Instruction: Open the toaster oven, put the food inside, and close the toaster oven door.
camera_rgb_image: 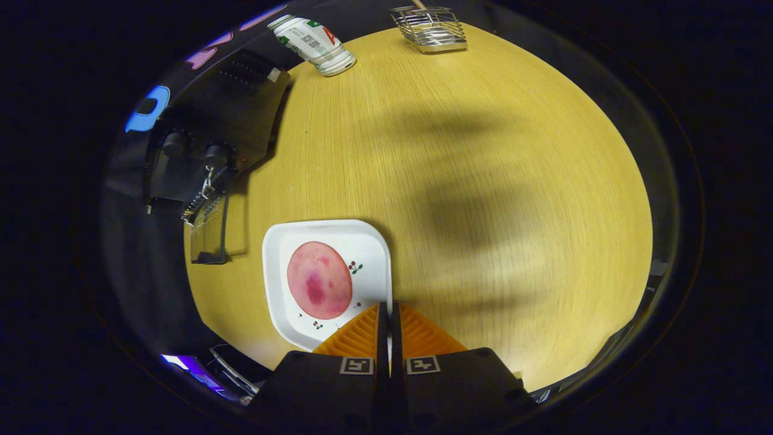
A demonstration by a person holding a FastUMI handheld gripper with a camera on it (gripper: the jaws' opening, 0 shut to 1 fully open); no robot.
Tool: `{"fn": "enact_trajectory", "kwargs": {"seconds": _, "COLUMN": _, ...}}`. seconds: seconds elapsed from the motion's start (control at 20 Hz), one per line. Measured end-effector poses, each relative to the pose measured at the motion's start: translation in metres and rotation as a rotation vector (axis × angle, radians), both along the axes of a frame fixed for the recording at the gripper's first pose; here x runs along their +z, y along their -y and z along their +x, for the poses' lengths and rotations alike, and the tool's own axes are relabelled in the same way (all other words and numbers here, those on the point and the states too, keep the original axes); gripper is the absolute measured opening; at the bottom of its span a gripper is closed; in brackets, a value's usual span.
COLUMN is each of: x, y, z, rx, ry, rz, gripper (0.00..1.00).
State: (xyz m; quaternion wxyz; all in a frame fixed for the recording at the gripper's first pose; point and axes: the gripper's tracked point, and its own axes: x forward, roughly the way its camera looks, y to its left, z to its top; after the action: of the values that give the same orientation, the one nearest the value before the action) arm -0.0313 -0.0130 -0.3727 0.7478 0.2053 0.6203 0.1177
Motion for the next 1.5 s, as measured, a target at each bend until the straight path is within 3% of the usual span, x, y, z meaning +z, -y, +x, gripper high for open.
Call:
{"fn": "enact_trajectory", "kwargs": {"seconds": 0.1, "x": 0.007, "y": -0.004, "z": -0.005, "rx": -0.077, "ry": 0.004, "rz": 0.103, "gripper": 0.05}}
{"fn": "enact_trajectory", "kwargs": {"seconds": 0.4, "x": 0.035, "y": -0.009, "z": -0.024, "rx": -0.255, "ry": 0.064, "rz": 0.25, "gripper": 0.05}}
{"fn": "enact_trajectory", "kwargs": {"seconds": 0.7, "x": 0.071, "y": -0.051, "z": -0.055, "rx": -0.386, "ry": 0.103, "rz": 0.268, "gripper": 0.05}}
{"fn": "enact_trajectory", "kwargs": {"seconds": 1.0, "x": 0.098, "y": -0.136, "z": -0.081, "rx": -0.506, "ry": 0.1, "rz": 0.309, "gripper": 0.05}}
{"fn": "enact_trajectory", "kwargs": {"seconds": 1.2, "x": 0.111, "y": -0.194, "z": -0.067, "rx": -0.587, "ry": 0.159, "rz": 0.321, "gripper": 0.05}}
{"fn": "enact_trajectory", "kwargs": {"seconds": 1.5, "x": 0.113, "y": -0.261, "z": -0.016, "rx": -0.815, "ry": 0.18, "rz": 0.296, "gripper": 0.05}}
